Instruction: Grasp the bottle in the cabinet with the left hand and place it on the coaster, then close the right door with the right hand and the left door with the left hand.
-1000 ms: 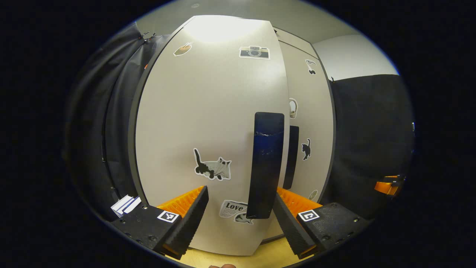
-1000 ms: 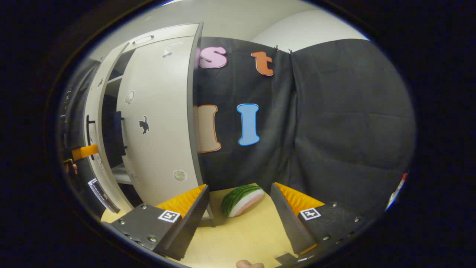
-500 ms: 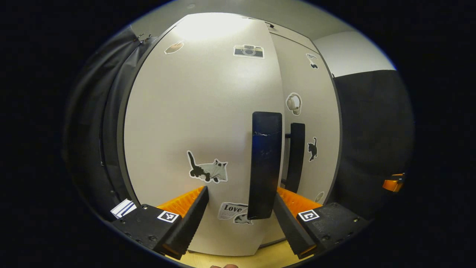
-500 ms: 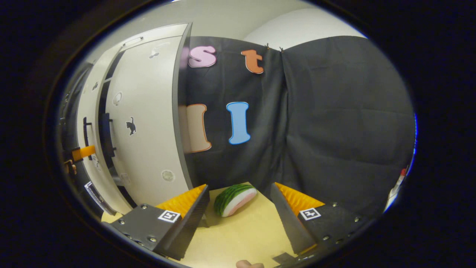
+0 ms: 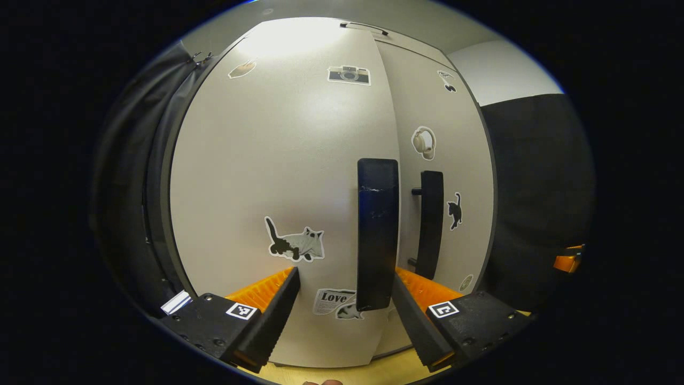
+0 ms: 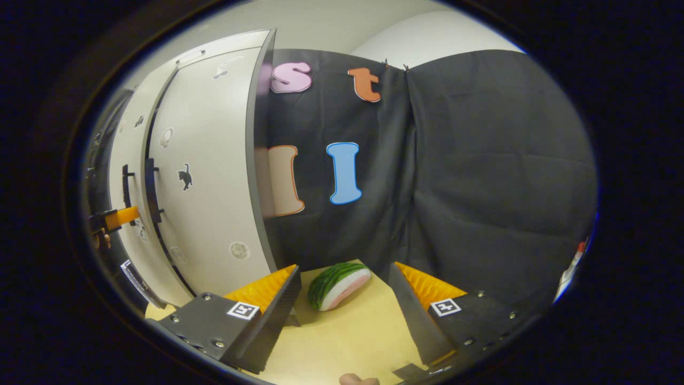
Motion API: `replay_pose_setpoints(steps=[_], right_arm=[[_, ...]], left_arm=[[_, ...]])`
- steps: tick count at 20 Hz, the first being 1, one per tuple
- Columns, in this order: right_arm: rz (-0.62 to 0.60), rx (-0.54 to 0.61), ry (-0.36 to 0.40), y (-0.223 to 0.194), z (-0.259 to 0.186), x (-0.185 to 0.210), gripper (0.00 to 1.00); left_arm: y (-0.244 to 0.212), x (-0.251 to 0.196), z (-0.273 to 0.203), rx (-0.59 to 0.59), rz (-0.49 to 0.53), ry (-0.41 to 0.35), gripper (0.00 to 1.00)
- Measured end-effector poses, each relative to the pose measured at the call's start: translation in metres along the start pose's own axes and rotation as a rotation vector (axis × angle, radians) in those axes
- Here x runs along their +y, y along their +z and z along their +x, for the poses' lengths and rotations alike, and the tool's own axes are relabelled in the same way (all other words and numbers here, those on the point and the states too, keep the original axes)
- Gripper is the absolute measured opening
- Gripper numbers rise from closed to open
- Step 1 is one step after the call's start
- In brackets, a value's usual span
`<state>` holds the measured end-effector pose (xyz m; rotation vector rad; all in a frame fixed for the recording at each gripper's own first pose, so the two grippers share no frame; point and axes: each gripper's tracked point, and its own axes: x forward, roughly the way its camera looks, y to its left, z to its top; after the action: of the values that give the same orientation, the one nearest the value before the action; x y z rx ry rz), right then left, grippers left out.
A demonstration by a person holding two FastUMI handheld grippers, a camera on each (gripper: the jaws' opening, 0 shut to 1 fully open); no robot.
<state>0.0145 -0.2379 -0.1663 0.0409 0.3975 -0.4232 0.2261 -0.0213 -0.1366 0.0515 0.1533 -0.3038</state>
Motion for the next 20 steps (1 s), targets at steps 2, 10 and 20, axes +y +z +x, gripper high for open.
replay_pose_setpoints(steps=[2,10,20], right_arm=[[0.001,0.002,-0.003,-0.001,0.002,-0.001,1.00],[-0.001,0.016,0.003,-0.005,0.011,0.004,1.00],[-0.011,0.002,0.064,0.007,0.016,0.025,1.00]], left_arm=[[0.000,0.000,0.003,-0.001,0.004,-0.002,1.00],[-0.002,0.000,0.011,-0.011,0.003,-0.004,1.00],[-0.006,0.000,0.014,0.005,-0.031,-0.006,0.98]])
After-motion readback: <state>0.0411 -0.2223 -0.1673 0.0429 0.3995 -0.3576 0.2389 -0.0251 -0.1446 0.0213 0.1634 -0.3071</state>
